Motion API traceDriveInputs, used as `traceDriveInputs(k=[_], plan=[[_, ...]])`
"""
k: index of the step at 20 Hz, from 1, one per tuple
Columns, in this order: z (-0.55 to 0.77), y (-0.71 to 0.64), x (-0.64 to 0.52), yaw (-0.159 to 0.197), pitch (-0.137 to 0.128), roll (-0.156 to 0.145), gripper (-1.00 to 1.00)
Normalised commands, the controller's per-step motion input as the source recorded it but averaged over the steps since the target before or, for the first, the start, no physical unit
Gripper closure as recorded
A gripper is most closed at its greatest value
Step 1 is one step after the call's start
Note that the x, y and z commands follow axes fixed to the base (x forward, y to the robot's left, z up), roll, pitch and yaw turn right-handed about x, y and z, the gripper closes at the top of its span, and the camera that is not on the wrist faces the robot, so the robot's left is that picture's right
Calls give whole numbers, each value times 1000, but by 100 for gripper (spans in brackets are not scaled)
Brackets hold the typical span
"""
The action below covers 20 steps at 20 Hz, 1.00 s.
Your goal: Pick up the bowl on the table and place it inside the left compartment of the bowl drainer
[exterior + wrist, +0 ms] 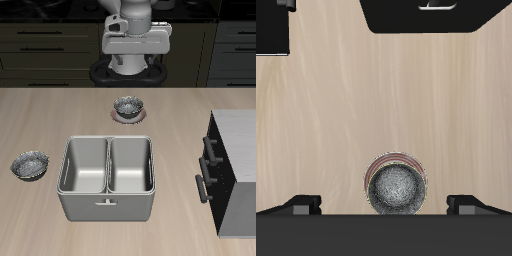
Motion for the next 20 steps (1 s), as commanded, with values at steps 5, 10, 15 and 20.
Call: traceDriveInputs(k=[5, 10, 15, 20], plan=[[77, -233, 54, -38, 12, -16, -100], [137, -357, 106, -26, -28, 26, -100], [21, -337, 126, 11, 5, -28, -100], [-30, -336, 167, 14, 28, 12, -100]])
